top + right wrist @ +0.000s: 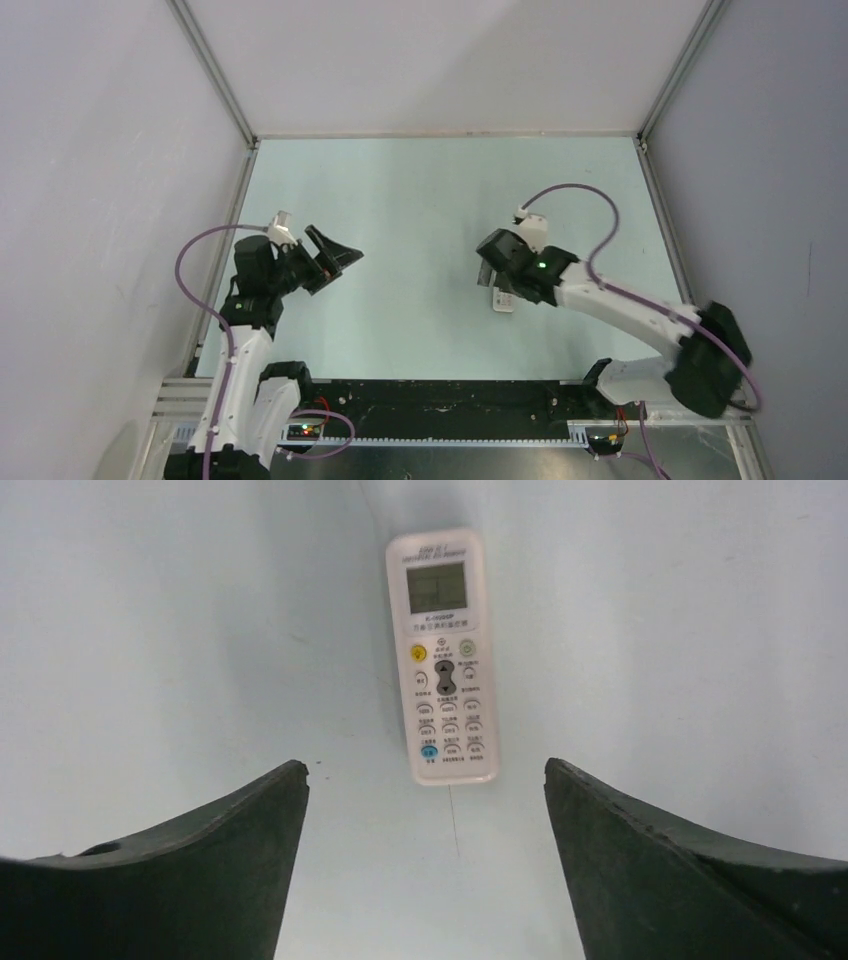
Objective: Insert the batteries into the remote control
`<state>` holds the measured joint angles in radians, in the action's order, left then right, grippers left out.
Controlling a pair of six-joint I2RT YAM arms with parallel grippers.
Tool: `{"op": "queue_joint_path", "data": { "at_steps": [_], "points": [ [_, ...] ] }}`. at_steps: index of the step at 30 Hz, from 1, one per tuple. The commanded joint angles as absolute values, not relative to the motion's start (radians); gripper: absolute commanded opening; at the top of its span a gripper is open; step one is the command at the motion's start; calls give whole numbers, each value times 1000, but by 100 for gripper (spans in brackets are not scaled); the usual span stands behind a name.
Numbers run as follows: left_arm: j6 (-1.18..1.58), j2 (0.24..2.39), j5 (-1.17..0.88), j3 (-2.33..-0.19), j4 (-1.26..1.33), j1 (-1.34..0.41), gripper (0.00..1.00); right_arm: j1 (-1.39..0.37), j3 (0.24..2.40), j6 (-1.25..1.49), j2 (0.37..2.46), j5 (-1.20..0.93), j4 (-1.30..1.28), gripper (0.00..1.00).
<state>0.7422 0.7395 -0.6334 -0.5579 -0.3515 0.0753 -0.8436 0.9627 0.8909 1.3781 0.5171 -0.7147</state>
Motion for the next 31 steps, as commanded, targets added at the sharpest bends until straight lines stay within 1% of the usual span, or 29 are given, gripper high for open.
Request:
{"op": "queue_joint_path", "data": {
  "at_steps": [1, 2, 3, 4, 7, 10, 13, 17, 21, 31],
  "points": [
    [637, 668, -585, -607, -434, 85, 100, -855, 972, 969, 1151, 633, -911, 94],
    [633, 641, -567, -610, -442, 85, 100, -855, 972, 1003, 1062, 649, -942, 96],
    [625, 626, -556, -612, -447, 85, 100, -860, 972, 1021, 1019, 686, -1009, 99],
    [622, 592, -527, -615, -457, 85, 100, -862, 973, 1058, 919, 706, -1045, 99],
    [599, 531, -462, -620, -476, 86, 100, -867, 973, 1087, 712, 794, -1164, 99],
    [559, 502, -428, -633, -485, 86, 100, -863, 983, 1049, 470, 835, -1182, 99],
    [540, 508, -431, -647, -496, 85, 100, -854, 1004, 1009, 297, 896, -1176, 99],
    [534, 482, -424, -647, -506, 86, 100, -848, 1041, 968, 181, 971, -1182, 99],
    [557, 453, -437, -642, -519, 84, 100, -844, 1066, 968, 125, 1005, -1207, 99],
    [530, 422, -466, -643, -554, 84, 100, -840, 1077, 987, 103, 996, -1236, 99]
  ]
}}
